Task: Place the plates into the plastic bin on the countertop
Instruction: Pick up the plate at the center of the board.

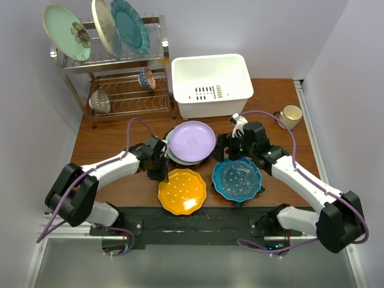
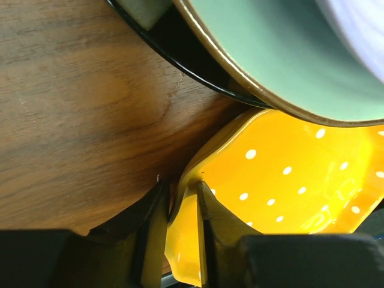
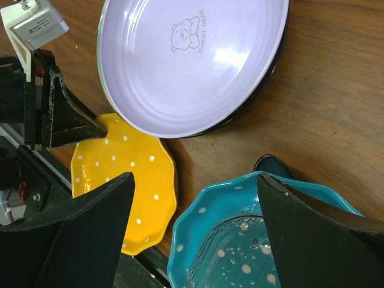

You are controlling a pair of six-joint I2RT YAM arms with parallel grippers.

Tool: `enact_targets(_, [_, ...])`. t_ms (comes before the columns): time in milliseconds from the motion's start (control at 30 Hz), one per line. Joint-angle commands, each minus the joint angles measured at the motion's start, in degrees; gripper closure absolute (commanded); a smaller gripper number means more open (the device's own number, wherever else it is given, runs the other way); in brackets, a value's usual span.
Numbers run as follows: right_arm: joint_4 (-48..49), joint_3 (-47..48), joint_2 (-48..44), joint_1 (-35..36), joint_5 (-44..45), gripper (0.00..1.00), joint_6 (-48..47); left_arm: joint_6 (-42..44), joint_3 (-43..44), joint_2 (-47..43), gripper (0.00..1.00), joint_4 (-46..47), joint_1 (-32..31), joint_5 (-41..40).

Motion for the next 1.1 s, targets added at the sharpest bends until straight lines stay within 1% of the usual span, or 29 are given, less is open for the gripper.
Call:
enact_targets(0, [-0.6, 2.2, 0.1, 0.3, -0.8, 0.14, -1.0, 0.5, 1.4, 1.3, 0.74, 0.7, -0.2, -1.6])
enact_targets(33, [-0.5, 2.2, 0.0, 0.3, -1.3, 0.14, -1.2, 0.5, 1.4, 1.5, 0.80, 0.6, -0.2, -1.6])
enact_targets(200, [1.1, 0.8, -1.2, 0.3, -2.1, 0.13, -1.0, 0.5, 1.3, 1.9, 0.90, 0.9, -0.2, -1.3])
enact_targets(267, [1.0, 0.7, -1.1, 0.2, -2.0, 0.12, -1.1, 0.5, 1.4, 2.0, 0.92, 1.0, -0.2, -1.3])
enact_targets(300, [0.9, 0.7, -0.9, 0.2, -2.0, 0.12, -1.0, 0.7, 1.4, 2.2, 0.96, 1.0, -0.2, -1.2])
enact_targets(367, [0.8, 0.6, -0.7, 0.3, -2.1, 0.12, -1.1, 0.8, 1.2, 2.6, 1.00, 1.0, -0.2, -1.2])
enact_targets(600, [1.1, 0.6, -0.2, 0.2, -3.2, 0.11, -1.2, 0.4, 0.9, 1.0, 1.00, 0.8, -0.2, -1.6])
enact_targets(1067, [2.6, 0.0, 0.5, 0.2, -5.0, 0.11, 0.0, 1.3, 3.5, -2.3, 1.00, -2.4, -0.2, 1.5])
